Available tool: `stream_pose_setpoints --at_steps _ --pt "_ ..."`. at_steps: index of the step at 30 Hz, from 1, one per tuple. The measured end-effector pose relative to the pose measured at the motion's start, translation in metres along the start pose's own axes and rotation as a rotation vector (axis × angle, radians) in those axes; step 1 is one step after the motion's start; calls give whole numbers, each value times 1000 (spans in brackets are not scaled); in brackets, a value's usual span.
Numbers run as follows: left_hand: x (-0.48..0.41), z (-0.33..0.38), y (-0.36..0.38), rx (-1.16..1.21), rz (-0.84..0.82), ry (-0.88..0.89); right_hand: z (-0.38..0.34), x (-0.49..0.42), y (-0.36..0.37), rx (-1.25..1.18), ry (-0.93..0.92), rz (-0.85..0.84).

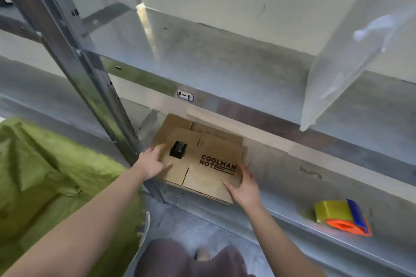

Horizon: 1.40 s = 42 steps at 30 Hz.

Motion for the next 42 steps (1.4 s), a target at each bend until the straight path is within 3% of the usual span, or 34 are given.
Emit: stream_pose_setpoints --at_steps 4,11,21,30,42 --pt "-18 -2 0 97 -75 3 1 6 3 -27 43 78" --pt "-7 20 -17 189 -80 210 -1 28 -7 -132 41 192" --pt "43 107 -13 230 -122 466 18 90 -103 -200 2 492" --pt "120 207 79 247 -91 632 111 171 -199 -218 -26 638" --pt "248 350 234 289 -108 720 269 277 -320 -179 40 605"
Point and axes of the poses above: each hand's wrist, its own x-axis away from the middle knuckle, its own y-axis out of the palm, z = x × y, the point moved 8 cm from there along -x, towards the middle knuckle, and after that the axes turned 4 degrees about -y, right-handed, at the moved point
